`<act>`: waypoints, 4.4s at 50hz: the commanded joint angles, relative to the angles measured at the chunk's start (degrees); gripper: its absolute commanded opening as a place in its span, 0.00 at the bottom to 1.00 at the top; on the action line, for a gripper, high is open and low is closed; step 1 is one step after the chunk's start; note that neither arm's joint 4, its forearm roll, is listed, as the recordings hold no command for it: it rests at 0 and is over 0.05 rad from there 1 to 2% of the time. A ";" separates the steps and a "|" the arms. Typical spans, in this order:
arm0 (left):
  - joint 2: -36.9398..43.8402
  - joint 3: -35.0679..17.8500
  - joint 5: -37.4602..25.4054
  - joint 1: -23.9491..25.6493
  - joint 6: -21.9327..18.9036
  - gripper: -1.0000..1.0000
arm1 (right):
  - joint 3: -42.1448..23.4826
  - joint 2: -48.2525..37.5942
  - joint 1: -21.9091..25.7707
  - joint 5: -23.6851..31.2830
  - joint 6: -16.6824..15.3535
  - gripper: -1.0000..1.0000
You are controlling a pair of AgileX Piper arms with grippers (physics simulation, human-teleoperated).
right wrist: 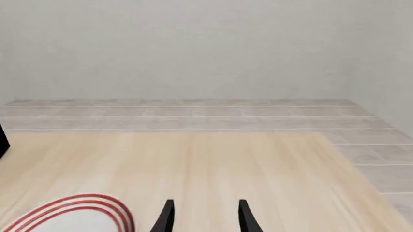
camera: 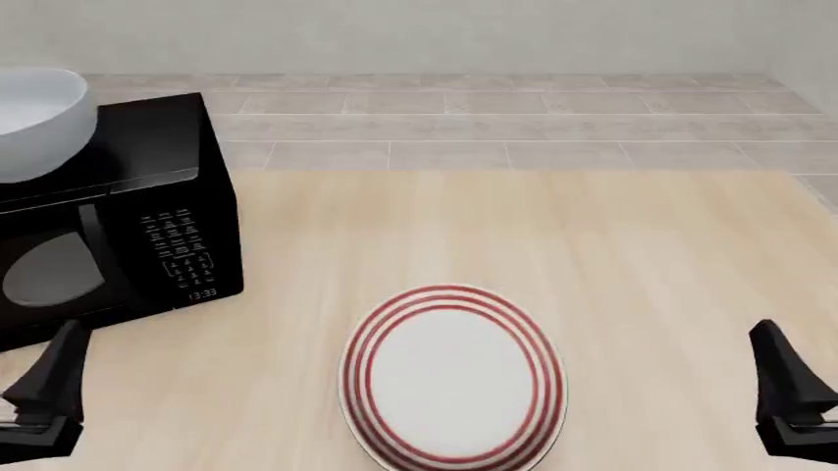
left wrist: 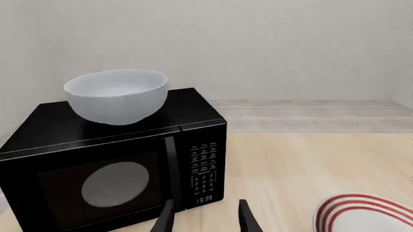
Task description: Pick up the white bowl and put it on the plate.
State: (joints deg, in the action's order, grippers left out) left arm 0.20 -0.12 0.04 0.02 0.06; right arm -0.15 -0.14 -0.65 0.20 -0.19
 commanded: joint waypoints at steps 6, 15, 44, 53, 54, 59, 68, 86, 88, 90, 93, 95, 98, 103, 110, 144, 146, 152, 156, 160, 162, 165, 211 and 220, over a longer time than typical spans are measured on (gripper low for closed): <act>1.84 -0.07 1.68 -0.03 0.57 1.00 | -0.15 -0.23 0.64 -0.20 0.20 1.00; 2.69 0.07 2.03 -0.11 0.05 1.00 | -0.22 -0.09 0.63 0.00 0.19 1.00; 1.46 -16.49 -16.42 -4.87 -3.99 1.00 | -0.27 -0.04 0.63 0.09 0.17 1.00; 5.25 -22.06 -21.09 -9.97 -9.62 1.00 | -0.27 -0.04 0.63 0.09 0.17 1.00; 5.56 -22.80 -21.38 -11.04 -9.52 1.00 | -0.27 -0.04 0.63 0.09 0.17 1.00; 3.75 -27.29 -25.36 -9.16 -16.98 1.00 | -0.27 -0.04 0.63 0.08 0.19 1.00; 11.25 -32.94 -26.37 -14.48 -27.22 1.00 | -0.27 -0.04 0.63 0.10 0.19 1.00; 15.50 -42.20 -35.35 -11.59 -40.91 1.00 | -0.27 -0.04 0.63 0.09 0.18 1.00; 14.84 -43.71 -36.74 -10.74 -43.91 1.00 | -0.27 -0.04 0.62 0.09 0.18 1.00; 15.68 -46.63 -39.04 -10.49 -44.84 1.00 | -0.27 -0.04 0.63 0.08 0.18 1.00; 16.44 -47.09 -42.70 -10.02 -47.30 1.00 | -0.27 -0.04 0.63 0.09 0.17 1.00; 17.56 -48.55 -44.02 -10.47 -48.26 1.00 | -0.27 -0.04 0.63 0.09 0.17 1.00; 20.47 -52.95 -45.95 -11.19 -48.92 1.00 | -0.27 -0.04 0.63 0.08 0.18 1.00; 23.28 -56.66 -48.44 -11.33 -51.56 1.00 | -0.27 -0.04 0.64 0.09 0.18 1.00; 27.03 -66.80 -58.37 -7.80 -52.87 1.00 | -0.27 -0.04 0.63 0.09 0.19 1.00; 43.85 -78.22 -55.23 -6.54 -49.73 1.00 | -0.27 -0.04 0.63 0.09 0.17 1.00; 43.52 -75.61 -52.90 -7.47 -52.28 1.00 | -0.27 -0.04 0.63 0.09 0.18 1.00; 44.55 -76.66 -52.47 -6.71 -50.34 1.00 | -0.27 -0.04 0.63 0.09 0.17 1.00; 44.82 -75.32 -51.48 -6.95 -50.98 1.00 | -0.27 -0.04 0.63 0.09 0.18 1.00; 44.62 -73.01 -50.19 -6.82 -51.03 1.00 | -0.27 -0.04 0.63 0.10 0.18 1.00; 44.39 -71.18 -49.25 -6.92 -51.11 1.00 | -0.27 -0.03 0.63 0.08 0.17 1.00; 44.38 -70.38 -48.81 -7.19 -51.41 1.00 | -0.27 -0.04 0.65 0.09 0.18 1.00; 49.79 -62.34 -38.27 -7.58 -52.38 1.00 | -0.27 -0.04 0.63 0.09 0.19 1.00; 50.41 -62.52 -37.63 -7.62 -52.54 1.00 | -0.27 -0.04 0.63 0.09 0.18 1.00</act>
State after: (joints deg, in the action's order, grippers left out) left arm 50.83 -62.61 -37.95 -7.64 -52.55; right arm -0.50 -0.14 0.14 0.38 0.03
